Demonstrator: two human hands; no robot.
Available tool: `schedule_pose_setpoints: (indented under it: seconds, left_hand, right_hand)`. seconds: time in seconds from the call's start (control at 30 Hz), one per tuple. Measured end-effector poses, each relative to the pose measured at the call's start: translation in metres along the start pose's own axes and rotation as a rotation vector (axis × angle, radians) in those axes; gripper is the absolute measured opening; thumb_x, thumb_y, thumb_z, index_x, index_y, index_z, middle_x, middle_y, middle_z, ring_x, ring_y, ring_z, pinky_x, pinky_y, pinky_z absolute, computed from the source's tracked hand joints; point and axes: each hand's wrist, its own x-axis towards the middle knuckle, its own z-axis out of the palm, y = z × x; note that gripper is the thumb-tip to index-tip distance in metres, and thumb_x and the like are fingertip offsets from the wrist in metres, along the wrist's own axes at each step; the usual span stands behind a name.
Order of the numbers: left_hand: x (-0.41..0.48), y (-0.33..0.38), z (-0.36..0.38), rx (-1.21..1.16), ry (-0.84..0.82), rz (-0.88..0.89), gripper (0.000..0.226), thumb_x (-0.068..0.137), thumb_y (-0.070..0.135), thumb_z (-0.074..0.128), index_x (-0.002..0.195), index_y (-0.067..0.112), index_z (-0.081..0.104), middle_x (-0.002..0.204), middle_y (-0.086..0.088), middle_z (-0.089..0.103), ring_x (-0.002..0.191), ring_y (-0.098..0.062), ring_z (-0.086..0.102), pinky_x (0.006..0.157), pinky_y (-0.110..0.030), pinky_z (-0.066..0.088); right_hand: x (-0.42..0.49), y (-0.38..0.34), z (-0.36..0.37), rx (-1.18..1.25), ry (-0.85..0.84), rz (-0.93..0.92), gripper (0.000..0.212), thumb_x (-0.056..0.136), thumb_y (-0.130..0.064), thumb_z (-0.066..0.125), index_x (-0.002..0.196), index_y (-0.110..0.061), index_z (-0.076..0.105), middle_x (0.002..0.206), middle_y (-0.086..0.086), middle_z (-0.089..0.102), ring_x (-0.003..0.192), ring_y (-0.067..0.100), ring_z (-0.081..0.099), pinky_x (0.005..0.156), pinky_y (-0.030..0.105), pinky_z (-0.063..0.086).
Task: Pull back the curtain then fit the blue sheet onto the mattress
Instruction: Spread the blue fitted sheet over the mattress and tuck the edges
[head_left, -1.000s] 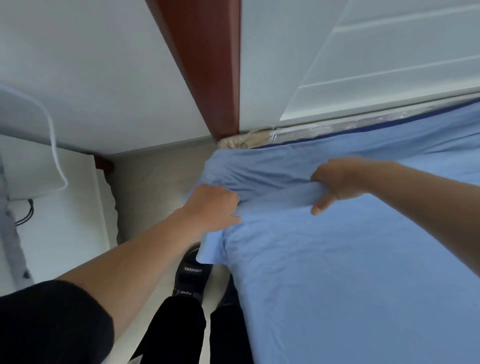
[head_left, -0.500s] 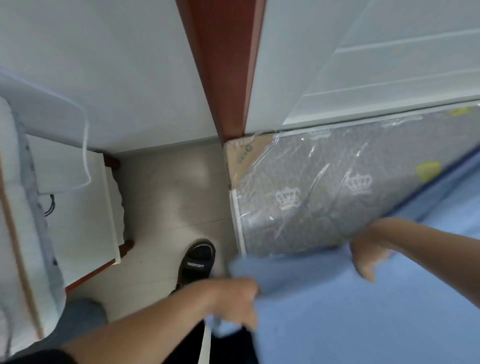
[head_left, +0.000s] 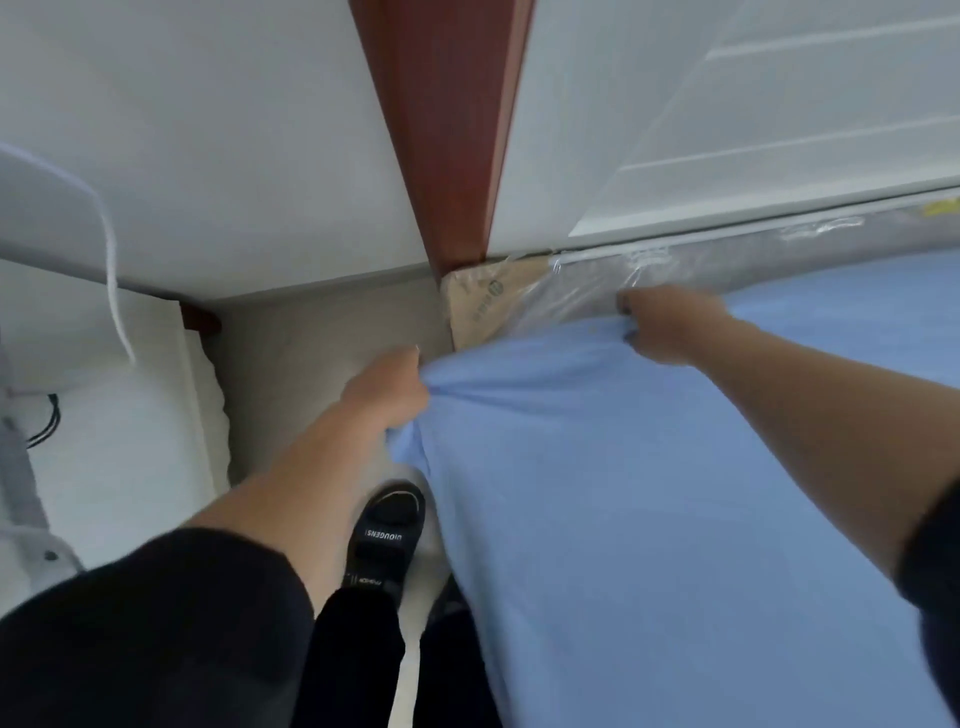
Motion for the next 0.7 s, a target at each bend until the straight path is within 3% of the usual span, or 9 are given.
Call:
schedule_pose_setpoints:
  seconds: [0.1, 0.27, 0.33, 0.43, 0.57, 0.7]
  left_hand:
    - [0.020, -0.004, -0.011, 0.019, 0.127, 0.021, 0.041, 0.078, 0.011, 0.044, 0.116, 0.022, 0.057, 0.117, -0.009, 0.063, 0.099, -0.033, 0.062, 0.073, -0.034, 0.046]
    - [0.024, -0.008, -0.023, 0.013, 0.149, 0.023, 0.031, 0.081, 0.012, 0.044, 0.105, 0.013, 0.062, 0.105, -0.012, 0.065, 0.094, -0.035, 0.065, 0.070, -0.032, 0.046]
    - [0.024, -0.014, -0.024, -0.032, 0.248, 0.018, 0.020, 0.082, 0.013, 0.045, 0.092, 0.017, 0.061, 0.097, -0.012, 0.064, 0.095, -0.035, 0.065, 0.071, -0.033, 0.044]
    - [0.034, -0.012, -0.030, -0.016, 0.444, -0.022, 0.019, 0.087, 0.019, 0.045, 0.093, 0.016, 0.063, 0.102, -0.014, 0.068, 0.100, -0.038, 0.064, 0.072, -0.035, 0.043]
    - [0.049, 0.001, -0.042, -0.062, 0.308, -0.087, 0.015, 0.083, 0.018, 0.042, 0.081, 0.011, 0.055, 0.088, -0.016, 0.066, 0.087, -0.039, 0.065, 0.073, -0.037, 0.054]
    - [0.052, 0.011, -0.038, -0.099, 0.197, -0.201, 0.024, 0.086, 0.017, 0.045, 0.103, 0.010, 0.061, 0.113, -0.019, 0.064, 0.107, -0.040, 0.061, 0.095, -0.048, 0.051]
  right_hand:
    - [0.021, -0.011, 0.006, 0.021, 0.051, 0.049, 0.031, 0.087, -0.009, 0.048, 0.107, -0.031, 0.053, 0.110, 0.007, 0.063, 0.093, 0.033, 0.059, 0.076, 0.034, 0.036]
    - [0.028, -0.013, -0.002, -0.051, 0.024, -0.025, 0.021, 0.099, -0.024, 0.045, 0.112, -0.026, 0.062, 0.116, 0.006, 0.065, 0.111, 0.031, 0.059, 0.085, 0.038, 0.039]
    - [0.030, -0.010, -0.008, -0.103, 0.152, -0.085, 0.019, 0.099, -0.025, 0.045, 0.106, -0.026, 0.063, 0.113, 0.005, 0.067, 0.111, 0.030, 0.060, 0.091, 0.040, 0.040]
    - [0.042, -0.002, -0.016, -0.159, 0.350, -0.088, 0.019, 0.098, -0.026, 0.047, 0.105, -0.025, 0.066, 0.105, 0.004, 0.069, 0.110, 0.030, 0.056, 0.089, 0.042, 0.037]
    - [0.061, -0.012, -0.015, -0.104, 0.372, 0.045, 0.026, 0.098, -0.032, 0.048, 0.110, -0.023, 0.069, 0.109, 0.007, 0.065, 0.111, 0.033, 0.048, 0.090, 0.042, 0.035]
    - [0.056, -0.022, 0.002, 0.015, 0.498, 0.147, 0.027, 0.094, -0.032, 0.054, 0.113, -0.018, 0.067, 0.113, 0.010, 0.058, 0.114, 0.035, 0.044, 0.091, 0.044, 0.036]
